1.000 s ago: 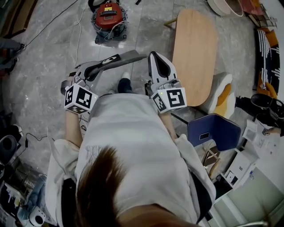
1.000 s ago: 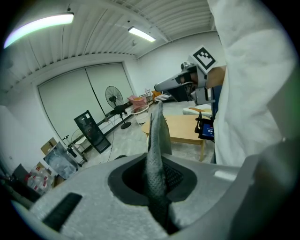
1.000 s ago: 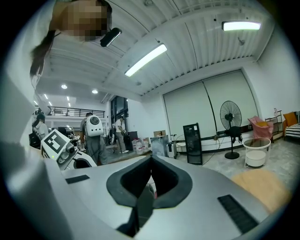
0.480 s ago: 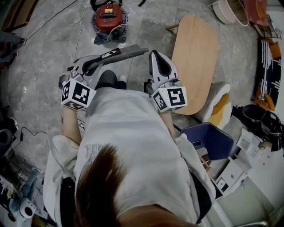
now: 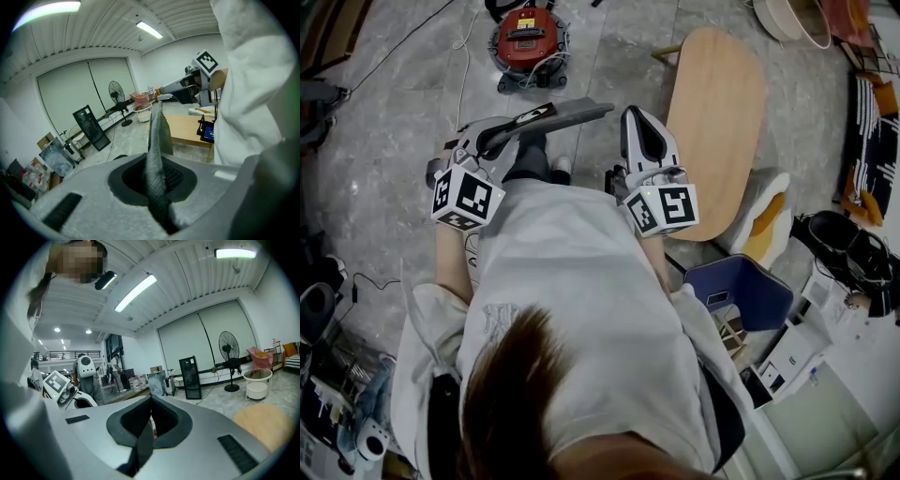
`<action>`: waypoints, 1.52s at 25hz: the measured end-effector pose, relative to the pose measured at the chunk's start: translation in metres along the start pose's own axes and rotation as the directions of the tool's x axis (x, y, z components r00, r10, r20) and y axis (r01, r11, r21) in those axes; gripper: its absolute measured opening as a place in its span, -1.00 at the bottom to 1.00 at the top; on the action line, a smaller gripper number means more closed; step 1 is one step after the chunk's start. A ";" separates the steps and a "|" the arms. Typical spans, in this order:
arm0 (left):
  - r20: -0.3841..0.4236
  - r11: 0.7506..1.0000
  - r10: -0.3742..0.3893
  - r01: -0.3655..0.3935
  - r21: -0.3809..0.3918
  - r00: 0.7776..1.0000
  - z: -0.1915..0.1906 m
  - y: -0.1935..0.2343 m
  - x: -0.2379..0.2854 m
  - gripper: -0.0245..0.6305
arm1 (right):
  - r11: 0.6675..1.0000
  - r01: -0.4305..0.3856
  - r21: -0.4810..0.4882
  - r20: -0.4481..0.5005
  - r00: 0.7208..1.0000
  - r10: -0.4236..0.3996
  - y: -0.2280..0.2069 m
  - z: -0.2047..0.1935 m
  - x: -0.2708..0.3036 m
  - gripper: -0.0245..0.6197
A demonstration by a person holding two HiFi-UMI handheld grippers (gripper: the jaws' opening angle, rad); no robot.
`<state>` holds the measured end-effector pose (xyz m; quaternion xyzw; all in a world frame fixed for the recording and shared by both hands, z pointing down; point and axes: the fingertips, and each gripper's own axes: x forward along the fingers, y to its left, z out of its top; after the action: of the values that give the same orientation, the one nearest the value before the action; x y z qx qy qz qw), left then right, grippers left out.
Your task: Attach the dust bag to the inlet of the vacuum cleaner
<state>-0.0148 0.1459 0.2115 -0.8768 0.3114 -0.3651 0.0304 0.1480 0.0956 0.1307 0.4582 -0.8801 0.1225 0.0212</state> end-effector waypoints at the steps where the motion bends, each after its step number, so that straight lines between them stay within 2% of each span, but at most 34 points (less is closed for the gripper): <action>1: -0.002 1.000 -0.011 0.011 0.003 1.000 -0.001 0.007 0.005 -0.81 | 1.000 -0.008 0.016 -0.004 1.000 0.008 0.000 0.001 0.008 -0.92; 5: -0.012 0.998 -0.056 0.056 0.019 0.998 -0.011 0.036 0.023 -0.81 | 0.997 -0.054 0.049 -0.032 0.998 0.055 0.003 0.004 0.050 -0.92; 8: -0.015 0.995 -0.097 0.097 0.035 0.995 -0.020 0.057 0.035 -0.81 | 0.997 -0.051 0.053 -0.033 0.998 0.053 0.005 0.009 0.084 -0.92; 13: 0.005 0.987 -0.157 0.156 0.043 0.988 -0.033 0.088 0.048 -0.81 | 0.998 -0.069 -0.004 -0.065 0.995 0.069 0.016 0.011 0.130 -0.92; 25: -0.007 0.972 -0.220 0.220 0.079 0.976 -0.050 0.127 0.053 -0.81 | 0.991 -0.096 -0.094 -0.114 0.990 0.085 0.031 0.012 0.168 -0.91; 29: -0.020 0.971 -0.223 0.224 0.083 0.975 -0.048 0.127 0.055 -0.81 | 0.982 -0.146 -0.120 -0.130 0.983 0.131 0.035 0.014 0.173 -0.91; 32: -0.028 0.970 -0.225 0.227 0.088 0.974 -0.048 0.130 0.058 -0.81 | 0.968 -0.214 -0.135 -0.146 0.970 0.194 0.041 0.012 0.180 -0.90; 36: -0.033 0.972 -0.221 0.223 0.078 0.975 -0.044 0.132 0.063 -0.81 | 0.930 -0.327 -0.170 -0.198 0.936 0.292 0.047 0.005 0.186 -0.83; 38: -0.036 0.972 -0.223 0.225 0.069 0.974 -0.040 0.132 0.067 -0.81 | 0.899 -0.387 -0.204 -0.248 0.909 0.335 0.049 0.000 0.187 -0.75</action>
<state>-0.0747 0.0087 0.2453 -0.8994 0.1975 -0.3896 0.0166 -0.0005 -0.0273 0.1495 0.2647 -0.9513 0.0600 0.1463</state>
